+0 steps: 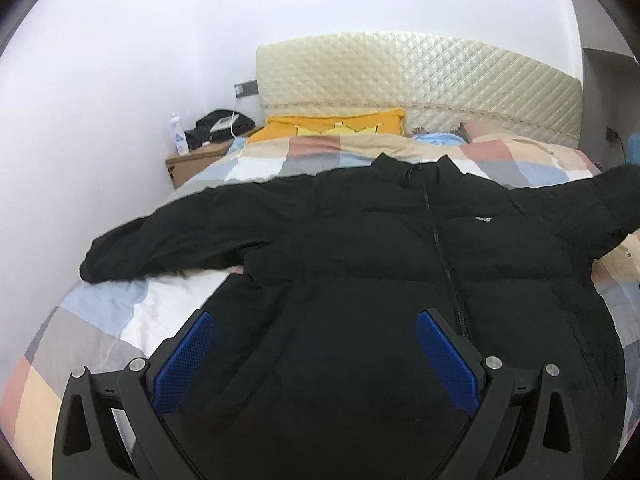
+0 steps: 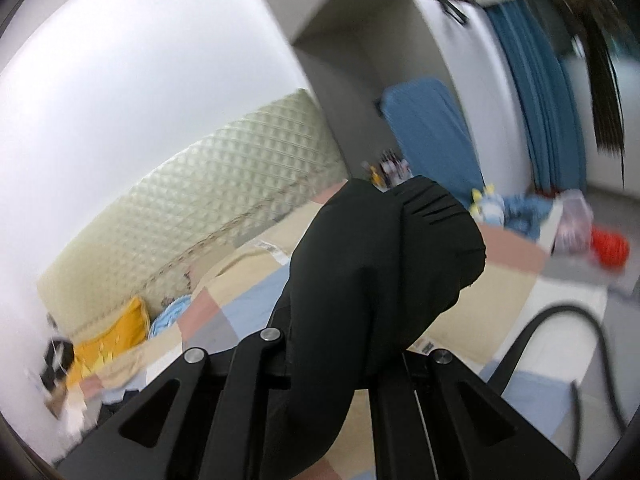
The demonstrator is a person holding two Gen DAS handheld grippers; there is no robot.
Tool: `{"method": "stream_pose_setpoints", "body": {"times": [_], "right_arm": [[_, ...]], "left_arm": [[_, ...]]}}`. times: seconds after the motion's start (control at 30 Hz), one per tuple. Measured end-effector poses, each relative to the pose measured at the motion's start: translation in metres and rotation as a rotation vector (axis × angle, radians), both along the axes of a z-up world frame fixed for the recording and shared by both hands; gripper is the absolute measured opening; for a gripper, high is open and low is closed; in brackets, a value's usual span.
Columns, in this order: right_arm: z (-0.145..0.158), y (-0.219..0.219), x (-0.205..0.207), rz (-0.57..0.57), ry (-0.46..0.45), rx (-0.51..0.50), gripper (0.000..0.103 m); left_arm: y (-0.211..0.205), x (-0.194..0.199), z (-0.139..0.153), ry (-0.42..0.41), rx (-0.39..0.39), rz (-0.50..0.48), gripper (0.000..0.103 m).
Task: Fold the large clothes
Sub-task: 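Lift the gripped sleeve with the right gripper and carry it across the jacket body, then lay the sleeve onto the jacket body and open the right gripper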
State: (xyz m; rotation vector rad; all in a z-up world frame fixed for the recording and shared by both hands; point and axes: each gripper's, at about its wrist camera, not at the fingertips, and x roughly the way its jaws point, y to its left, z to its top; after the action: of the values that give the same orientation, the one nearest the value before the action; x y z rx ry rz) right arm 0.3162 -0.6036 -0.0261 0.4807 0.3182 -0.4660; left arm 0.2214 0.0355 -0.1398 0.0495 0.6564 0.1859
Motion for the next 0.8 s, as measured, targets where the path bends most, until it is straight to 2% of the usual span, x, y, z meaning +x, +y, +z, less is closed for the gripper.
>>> {"method": "stream_pose_setpoints", "body": {"times": [0.23, 0.4, 0.6, 0.8], "right_arm": [[0.074, 0.097, 0.009, 0.114, 0.004, -0.191, 0.008], [0.106, 0.172, 0.021, 0.175, -0.001, -0.278, 0.008], [0.125, 0.285, 0.045, 0.324, 0.015, -0.432, 0.011], [0.11, 0.396, 0.06, 0.508, -0.015, -0.447, 0.012]], "left_arm": [[0.008, -0.02, 0.019, -0.066, -0.048, -0.003, 0.102], [0.011, -0.029, 0.039, -0.153, -0.032, -0.008, 0.102], [0.03, -0.027, 0.044, -0.186, -0.028, 0.038, 0.102], [0.059, -0.024, 0.037, -0.176, -0.07, 0.068, 0.102]]}}
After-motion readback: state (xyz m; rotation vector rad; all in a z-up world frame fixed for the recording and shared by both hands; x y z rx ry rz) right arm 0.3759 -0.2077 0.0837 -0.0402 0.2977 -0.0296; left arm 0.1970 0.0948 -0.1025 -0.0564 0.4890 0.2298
